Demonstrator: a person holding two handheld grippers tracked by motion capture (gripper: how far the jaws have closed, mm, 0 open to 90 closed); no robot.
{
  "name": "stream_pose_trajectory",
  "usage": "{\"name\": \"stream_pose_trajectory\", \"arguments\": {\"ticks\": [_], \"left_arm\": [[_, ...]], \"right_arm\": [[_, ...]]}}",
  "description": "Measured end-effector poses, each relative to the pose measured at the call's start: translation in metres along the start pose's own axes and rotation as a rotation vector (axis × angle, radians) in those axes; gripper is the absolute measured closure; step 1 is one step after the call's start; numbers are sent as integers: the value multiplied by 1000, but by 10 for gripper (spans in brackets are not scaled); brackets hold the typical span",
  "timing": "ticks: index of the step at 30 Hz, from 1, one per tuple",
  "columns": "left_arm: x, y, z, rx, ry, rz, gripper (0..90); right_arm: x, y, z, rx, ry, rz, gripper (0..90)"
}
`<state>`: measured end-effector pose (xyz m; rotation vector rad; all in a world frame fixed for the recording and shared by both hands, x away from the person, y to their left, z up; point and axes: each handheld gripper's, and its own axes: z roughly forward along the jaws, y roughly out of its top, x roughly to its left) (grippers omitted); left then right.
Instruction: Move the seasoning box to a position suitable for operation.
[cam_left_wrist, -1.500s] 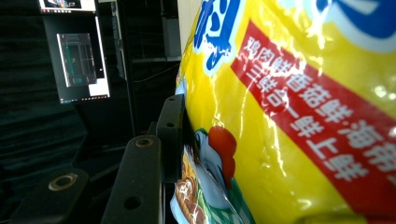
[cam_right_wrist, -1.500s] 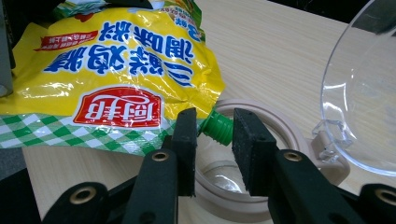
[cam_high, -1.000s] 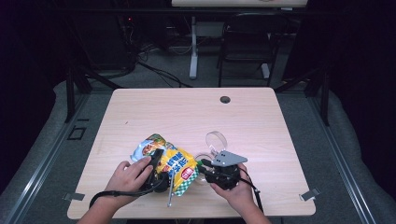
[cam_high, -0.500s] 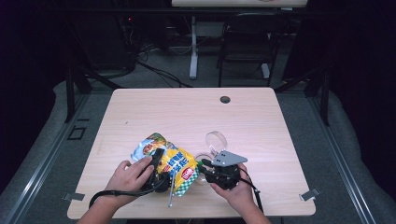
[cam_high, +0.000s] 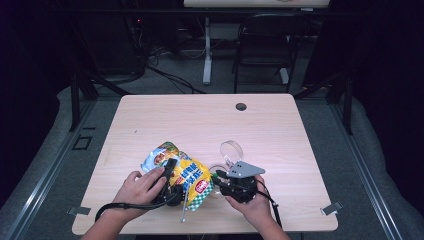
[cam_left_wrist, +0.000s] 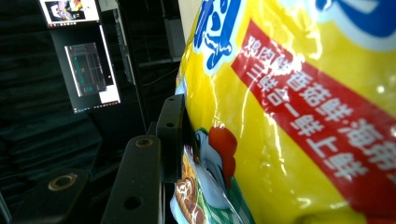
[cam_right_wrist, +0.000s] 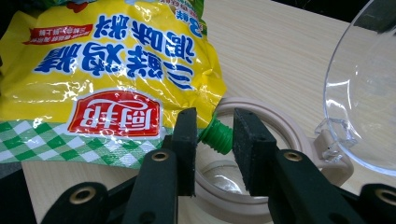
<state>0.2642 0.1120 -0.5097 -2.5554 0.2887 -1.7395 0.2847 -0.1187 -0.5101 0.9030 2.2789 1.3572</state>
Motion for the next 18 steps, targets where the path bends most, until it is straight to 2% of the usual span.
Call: {"name": "stream_pose_trajectory", "arguments": {"ticks": [18], "left_arm": [[2, 1, 0, 2, -4, 17, 639]], "right_arm": [[-1, -1, 2, 4, -9, 2, 710]]}}
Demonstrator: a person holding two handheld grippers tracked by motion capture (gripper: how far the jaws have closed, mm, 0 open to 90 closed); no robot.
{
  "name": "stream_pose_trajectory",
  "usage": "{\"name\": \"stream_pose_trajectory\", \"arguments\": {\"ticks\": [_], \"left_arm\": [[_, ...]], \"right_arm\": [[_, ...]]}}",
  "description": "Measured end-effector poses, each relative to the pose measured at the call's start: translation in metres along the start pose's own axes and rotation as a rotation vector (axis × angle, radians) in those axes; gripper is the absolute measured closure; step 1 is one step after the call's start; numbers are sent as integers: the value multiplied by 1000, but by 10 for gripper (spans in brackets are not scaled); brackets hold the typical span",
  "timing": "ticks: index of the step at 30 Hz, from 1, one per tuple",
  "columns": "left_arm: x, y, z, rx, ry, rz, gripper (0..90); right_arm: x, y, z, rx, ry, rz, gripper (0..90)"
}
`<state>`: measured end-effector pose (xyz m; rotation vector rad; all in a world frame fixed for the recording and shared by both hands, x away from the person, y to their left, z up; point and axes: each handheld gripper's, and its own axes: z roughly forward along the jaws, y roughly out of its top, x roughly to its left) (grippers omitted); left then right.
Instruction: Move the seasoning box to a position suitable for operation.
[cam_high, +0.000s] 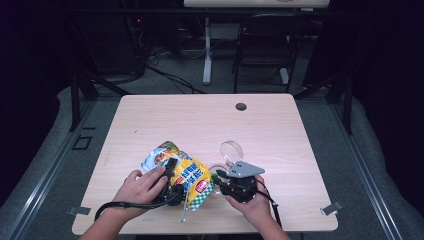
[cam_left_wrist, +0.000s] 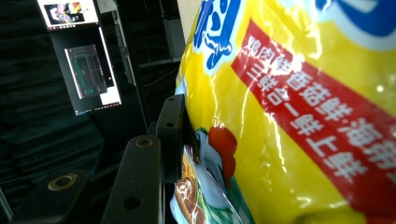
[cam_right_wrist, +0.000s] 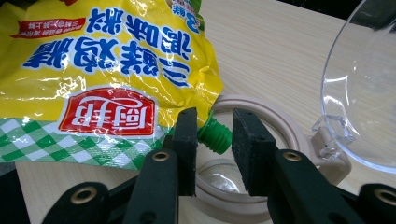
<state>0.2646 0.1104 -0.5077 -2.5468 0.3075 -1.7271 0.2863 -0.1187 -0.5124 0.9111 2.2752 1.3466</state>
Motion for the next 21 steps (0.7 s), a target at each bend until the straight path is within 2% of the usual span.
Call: {"name": "stream_pose_trajectory", "arguments": {"ticks": [2, 4, 13, 21], "left_arm": [[-1, 0, 1, -9, 23, 7, 639], [1, 1, 0, 1, 9, 13, 639], [2, 2, -1, 3, 10, 29, 640], [4, 2, -4, 10, 16, 63, 641]], "right_arm": [[0, 0, 0, 1, 1, 0, 711], [-1, 0, 0, 4, 0, 0, 711], [-1, -1, 0, 3, -2, 4, 711], [-1, -1, 1, -1, -2, 8, 712]]}}
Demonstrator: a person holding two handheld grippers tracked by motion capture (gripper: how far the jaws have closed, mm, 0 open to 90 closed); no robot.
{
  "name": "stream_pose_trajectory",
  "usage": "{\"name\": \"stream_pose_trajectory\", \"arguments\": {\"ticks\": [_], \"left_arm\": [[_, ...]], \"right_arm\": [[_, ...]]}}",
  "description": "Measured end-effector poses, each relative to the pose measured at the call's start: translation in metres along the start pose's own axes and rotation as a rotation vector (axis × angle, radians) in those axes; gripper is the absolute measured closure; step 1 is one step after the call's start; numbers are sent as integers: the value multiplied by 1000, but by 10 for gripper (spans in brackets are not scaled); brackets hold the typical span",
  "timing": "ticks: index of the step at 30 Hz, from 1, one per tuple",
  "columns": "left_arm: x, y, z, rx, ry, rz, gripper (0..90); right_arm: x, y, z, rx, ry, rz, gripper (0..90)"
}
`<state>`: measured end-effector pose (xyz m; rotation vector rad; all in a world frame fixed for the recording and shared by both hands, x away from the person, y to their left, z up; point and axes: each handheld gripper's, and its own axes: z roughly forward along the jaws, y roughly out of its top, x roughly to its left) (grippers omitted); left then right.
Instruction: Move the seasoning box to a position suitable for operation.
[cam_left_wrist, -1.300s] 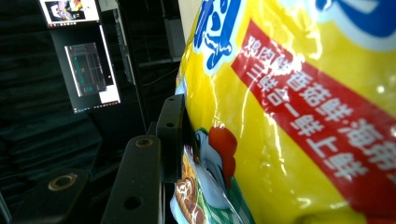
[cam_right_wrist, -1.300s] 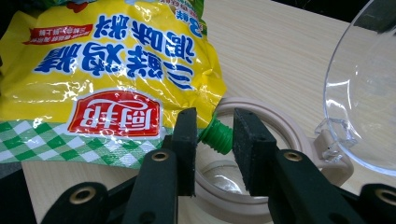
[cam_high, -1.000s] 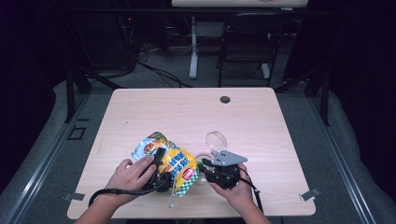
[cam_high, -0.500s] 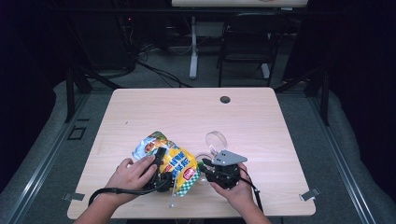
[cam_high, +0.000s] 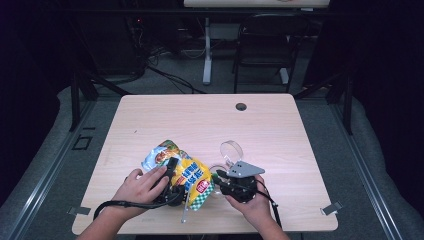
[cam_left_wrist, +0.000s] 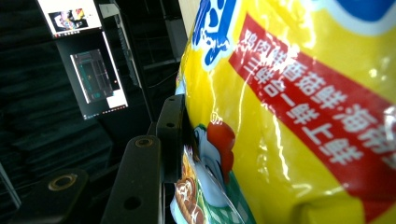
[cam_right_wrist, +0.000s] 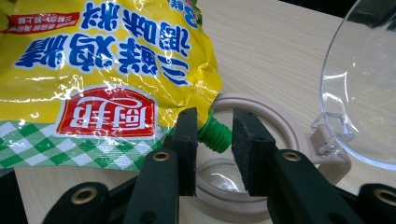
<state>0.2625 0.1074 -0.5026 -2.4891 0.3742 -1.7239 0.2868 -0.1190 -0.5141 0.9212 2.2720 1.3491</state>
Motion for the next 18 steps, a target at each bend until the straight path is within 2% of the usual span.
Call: {"name": "stream_pose_trajectory", "arguments": {"ticks": [18], "left_arm": [[4, 1, -4, 3, 4, 23, 685]], "right_arm": [[0, -1, 1, -2, 1, 6, 713]]}}
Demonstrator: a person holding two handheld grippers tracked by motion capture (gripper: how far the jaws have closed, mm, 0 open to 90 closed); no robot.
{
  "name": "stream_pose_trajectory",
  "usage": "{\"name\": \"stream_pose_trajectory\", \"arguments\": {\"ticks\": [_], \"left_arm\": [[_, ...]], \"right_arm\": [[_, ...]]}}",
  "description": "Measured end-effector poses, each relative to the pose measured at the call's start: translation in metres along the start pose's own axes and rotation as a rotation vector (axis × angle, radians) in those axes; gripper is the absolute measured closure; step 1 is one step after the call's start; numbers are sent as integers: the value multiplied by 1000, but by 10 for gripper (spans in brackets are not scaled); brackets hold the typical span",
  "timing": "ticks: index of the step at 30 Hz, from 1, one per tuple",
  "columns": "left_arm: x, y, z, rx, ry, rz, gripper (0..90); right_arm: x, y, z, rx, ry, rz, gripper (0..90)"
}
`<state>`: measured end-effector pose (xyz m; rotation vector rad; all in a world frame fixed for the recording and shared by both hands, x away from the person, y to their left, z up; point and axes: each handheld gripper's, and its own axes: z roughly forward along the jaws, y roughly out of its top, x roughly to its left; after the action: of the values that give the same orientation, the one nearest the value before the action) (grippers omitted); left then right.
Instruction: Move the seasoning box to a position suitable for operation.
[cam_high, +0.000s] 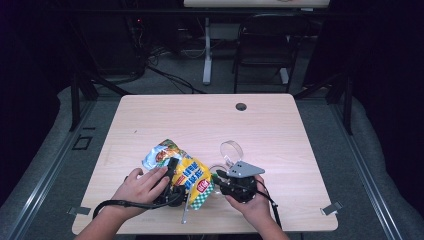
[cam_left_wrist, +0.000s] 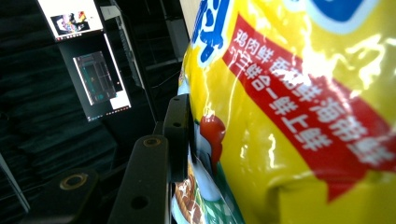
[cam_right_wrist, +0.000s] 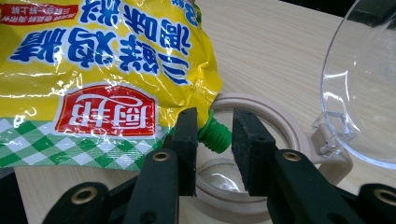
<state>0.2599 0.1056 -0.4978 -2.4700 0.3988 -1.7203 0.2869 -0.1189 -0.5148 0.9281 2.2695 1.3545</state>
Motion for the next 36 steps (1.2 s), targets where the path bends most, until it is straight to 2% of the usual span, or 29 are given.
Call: {"name": "stream_pose_trajectory", "arguments": {"ticks": [12, 24, 29, 32, 35, 36], "left_arm": [[4, 0, -8, 8, 7, 25, 688], [5, 0, -12, 3, 6, 23, 692], [6, 1, -13, 5, 9, 42, 693], [7, 2, -14, 7, 26, 71, 693], [8, 3, -15, 9, 26, 77, 693], [8, 3, -15, 18, 14, 72, 693]], "right_arm": [[1, 0, 0, -5, -6, 7, 714], [3, 0, 1, -7, -13, 9, 719], [3, 0, 0, -7, -13, 10, 718], [3, 0, 1, -8, -13, 10, 719], [3, 0, 0, -7, -12, 11, 719], [3, 0, 0, -8, -12, 12, 719]]}}
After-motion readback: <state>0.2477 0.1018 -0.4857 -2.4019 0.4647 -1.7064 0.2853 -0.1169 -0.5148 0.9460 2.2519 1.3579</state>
